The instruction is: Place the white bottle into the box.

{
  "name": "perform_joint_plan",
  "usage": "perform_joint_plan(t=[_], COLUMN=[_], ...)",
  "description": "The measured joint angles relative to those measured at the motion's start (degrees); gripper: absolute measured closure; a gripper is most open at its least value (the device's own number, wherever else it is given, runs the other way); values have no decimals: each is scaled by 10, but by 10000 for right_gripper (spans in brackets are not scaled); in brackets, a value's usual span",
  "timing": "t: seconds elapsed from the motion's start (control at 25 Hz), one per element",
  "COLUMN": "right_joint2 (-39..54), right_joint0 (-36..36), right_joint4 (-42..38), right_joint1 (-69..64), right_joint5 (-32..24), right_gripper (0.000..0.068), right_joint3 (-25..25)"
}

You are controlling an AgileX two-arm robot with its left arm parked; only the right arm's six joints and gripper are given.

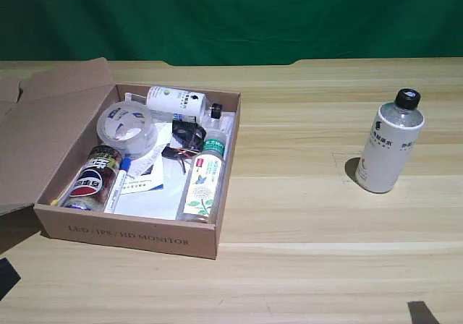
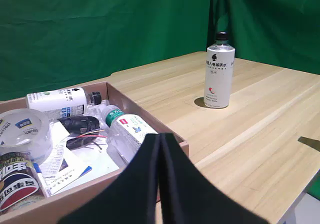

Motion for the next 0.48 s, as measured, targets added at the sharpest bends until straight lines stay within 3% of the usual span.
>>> perform_joint_plan(t=[0.24,0.48], right_joint2=[0,0], right_joint0=[0,0], right_joint4=[6,3], right_joint1=[0,0], right_joint5=[173,222], right_gripper=[680,680], right_joint3=[-1,-1])
